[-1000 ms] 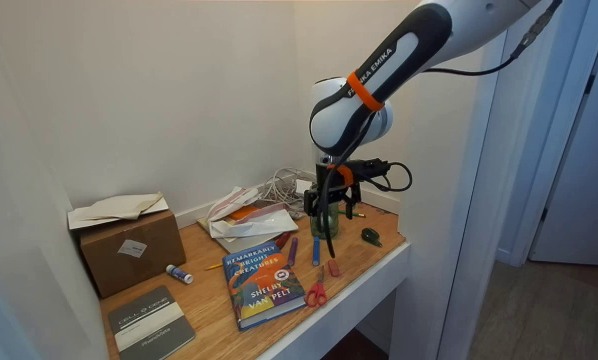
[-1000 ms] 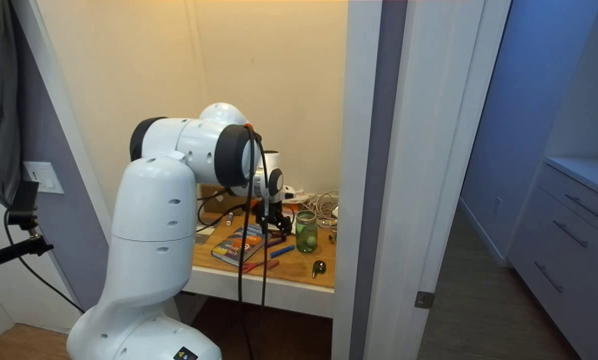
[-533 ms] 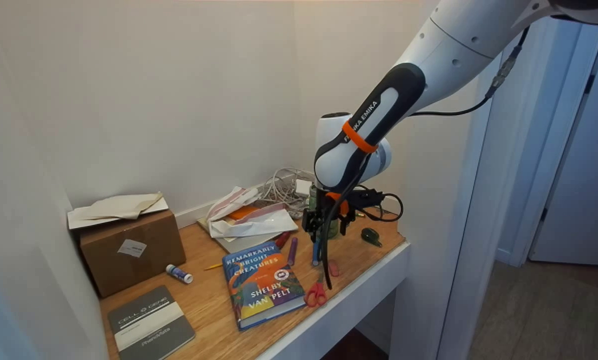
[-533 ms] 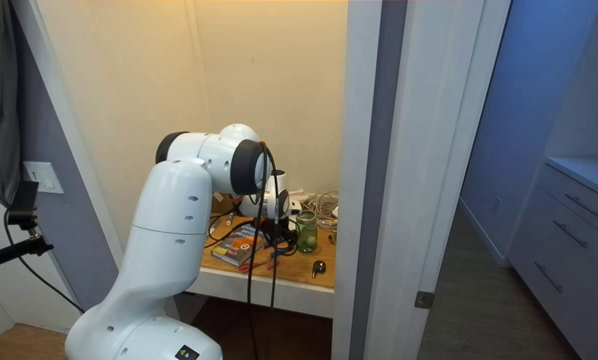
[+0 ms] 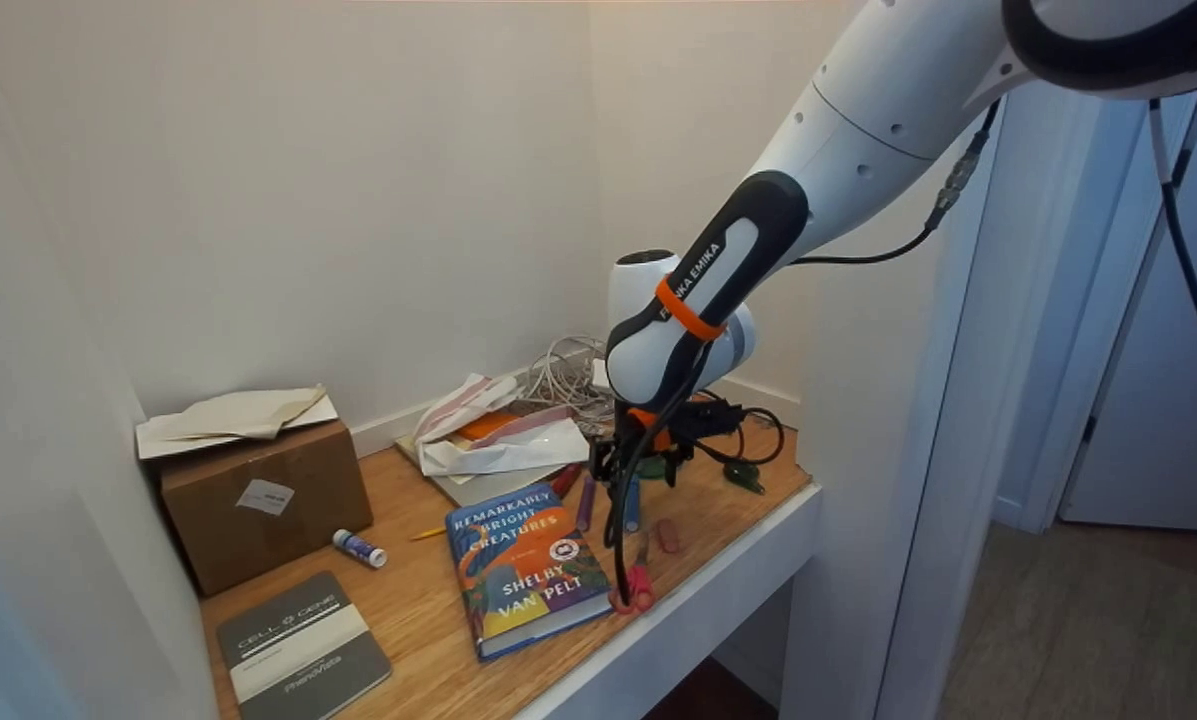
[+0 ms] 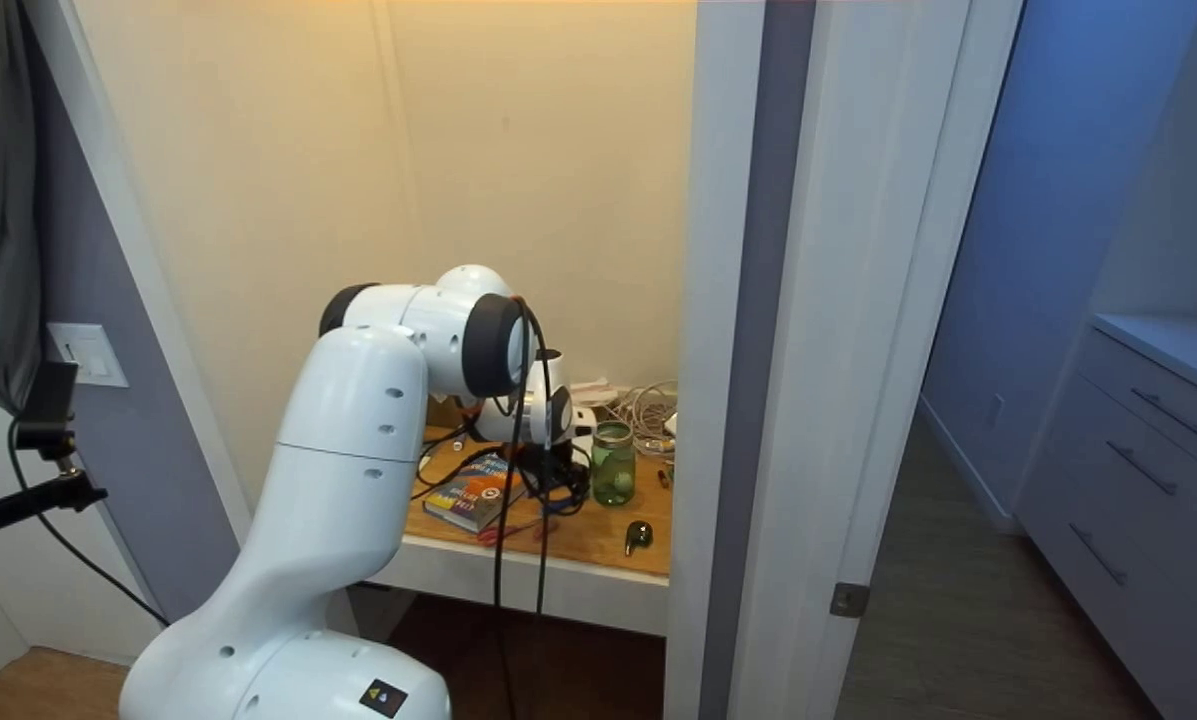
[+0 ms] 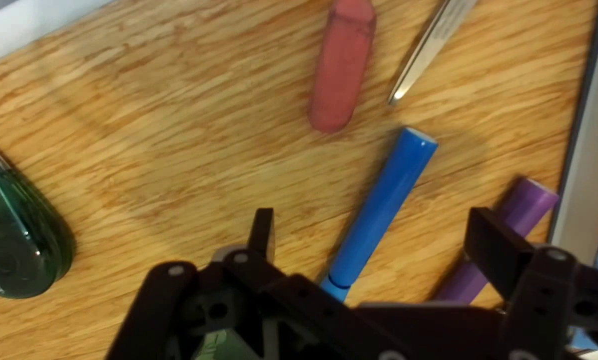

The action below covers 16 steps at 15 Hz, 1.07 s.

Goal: Put the blue marker on the green bottle

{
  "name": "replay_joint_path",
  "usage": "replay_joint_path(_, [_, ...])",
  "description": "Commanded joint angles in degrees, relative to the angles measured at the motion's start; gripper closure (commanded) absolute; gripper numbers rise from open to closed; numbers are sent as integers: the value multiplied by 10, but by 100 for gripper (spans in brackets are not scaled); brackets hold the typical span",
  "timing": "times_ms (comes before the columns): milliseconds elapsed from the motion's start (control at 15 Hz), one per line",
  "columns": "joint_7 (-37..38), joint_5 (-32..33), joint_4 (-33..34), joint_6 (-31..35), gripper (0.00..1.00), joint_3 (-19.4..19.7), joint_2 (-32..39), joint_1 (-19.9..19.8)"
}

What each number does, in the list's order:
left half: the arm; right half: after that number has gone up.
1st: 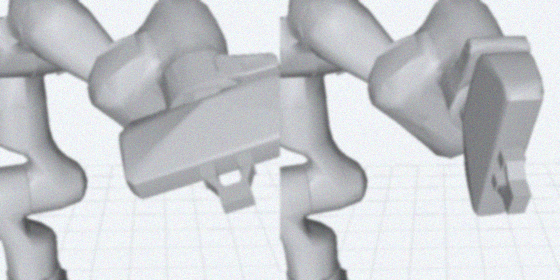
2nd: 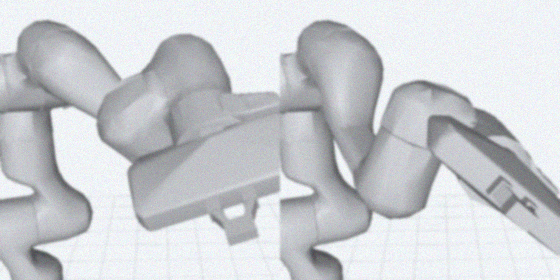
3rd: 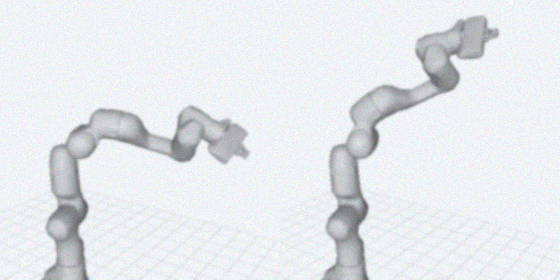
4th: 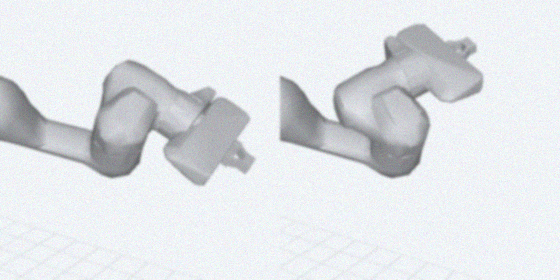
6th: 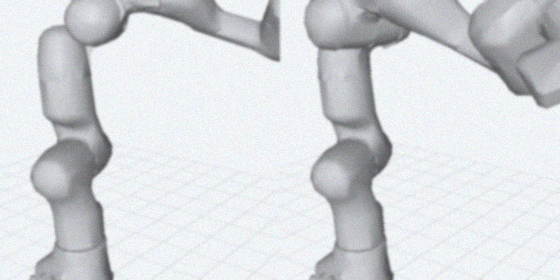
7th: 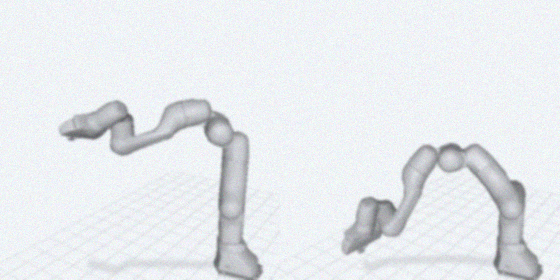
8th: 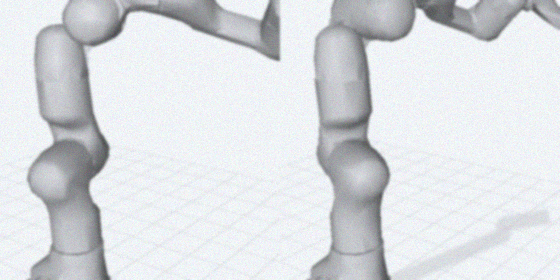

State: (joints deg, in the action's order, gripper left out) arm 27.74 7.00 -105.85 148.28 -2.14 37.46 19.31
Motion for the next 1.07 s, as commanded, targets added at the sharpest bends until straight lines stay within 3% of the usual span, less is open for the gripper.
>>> replay_joint_path(0, [22, -16, 34, 4, 18, 18, 29, 18])
replay_joint_path(67, [26, -17, 38, 4, 19, 20, 34, 20])
replay_joint_path(200, [30, -21, 45, 4, 46, 20, 42, 18])
replay_joint_path(667, [26, -51, 63, -4, 97, 16, 64, 13])
replay_joint_path(1000, [34, -77, 48, -29, 95, 16, 21, 11])
